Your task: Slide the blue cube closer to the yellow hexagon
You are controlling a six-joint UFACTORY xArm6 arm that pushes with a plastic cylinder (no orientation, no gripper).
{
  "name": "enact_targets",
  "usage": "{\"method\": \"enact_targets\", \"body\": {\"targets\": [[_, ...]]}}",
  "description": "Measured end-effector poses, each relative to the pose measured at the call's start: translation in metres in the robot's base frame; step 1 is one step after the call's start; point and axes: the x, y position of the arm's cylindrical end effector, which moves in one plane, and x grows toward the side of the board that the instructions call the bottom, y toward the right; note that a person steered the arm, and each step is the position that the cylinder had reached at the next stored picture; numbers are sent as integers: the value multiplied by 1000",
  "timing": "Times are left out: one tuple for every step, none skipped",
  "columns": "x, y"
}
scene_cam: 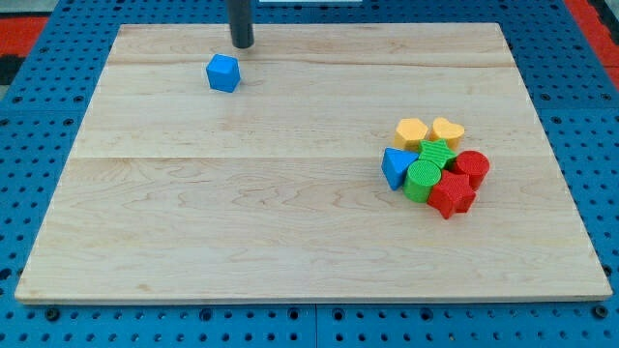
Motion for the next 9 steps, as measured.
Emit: {"method": "enact_targets", "body": {"targets": [[20,0],[28,-14],[35,-54],[76,-18],[63,39],[52,45],[103,55],[138,99],[131,136]]}}
